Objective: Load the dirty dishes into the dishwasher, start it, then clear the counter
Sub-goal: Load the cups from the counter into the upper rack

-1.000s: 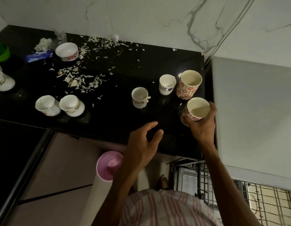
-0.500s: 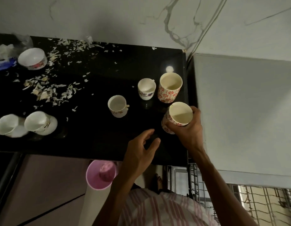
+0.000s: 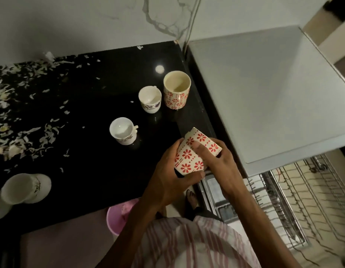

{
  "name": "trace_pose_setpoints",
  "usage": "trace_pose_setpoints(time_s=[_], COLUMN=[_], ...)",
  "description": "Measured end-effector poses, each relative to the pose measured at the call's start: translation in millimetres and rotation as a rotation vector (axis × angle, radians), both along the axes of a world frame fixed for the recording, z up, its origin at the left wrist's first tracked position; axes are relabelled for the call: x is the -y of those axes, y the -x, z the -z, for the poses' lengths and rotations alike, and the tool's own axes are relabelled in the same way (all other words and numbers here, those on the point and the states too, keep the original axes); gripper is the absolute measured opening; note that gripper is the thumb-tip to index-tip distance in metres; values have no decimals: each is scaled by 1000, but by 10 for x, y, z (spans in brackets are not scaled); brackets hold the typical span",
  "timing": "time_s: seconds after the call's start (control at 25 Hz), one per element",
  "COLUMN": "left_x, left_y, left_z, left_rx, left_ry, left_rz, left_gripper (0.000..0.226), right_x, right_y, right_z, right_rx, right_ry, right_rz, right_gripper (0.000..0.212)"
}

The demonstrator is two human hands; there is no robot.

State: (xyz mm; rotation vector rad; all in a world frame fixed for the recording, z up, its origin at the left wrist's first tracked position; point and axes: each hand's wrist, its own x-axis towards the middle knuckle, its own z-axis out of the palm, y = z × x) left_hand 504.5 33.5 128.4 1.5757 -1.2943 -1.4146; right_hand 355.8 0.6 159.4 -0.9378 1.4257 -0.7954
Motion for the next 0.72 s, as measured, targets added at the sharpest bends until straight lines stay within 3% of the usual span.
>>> trace_pose_setpoints(time_s=[0.12, 0.28, 0.4, 0.52, 0.72], left_x=[-125, -253, -380, -534, -679], left_y=[-12, 49, 191, 402, 886], left_z=[34, 130, 131, 91, 63], left_rx=[-100, -494, -682, -759, -687], left_ry=[-97, -421, -571, -604, -602], left_rz=[26, -135, -145, -40, 94], left_gripper=[87, 93, 96, 82, 69], right_x=[-264, -607, -875, -1067, -1285], right_y=[-14, 74, 168, 252, 726], right_z=[-13, 17, 79, 128, 179], right_rx=[-74, -25, -107, -249, -301], right_ry=[25, 51, 112, 175, 243], right_rz=[-8, 11, -14, -26, 57], right_gripper=[65, 55, 70, 92, 88])
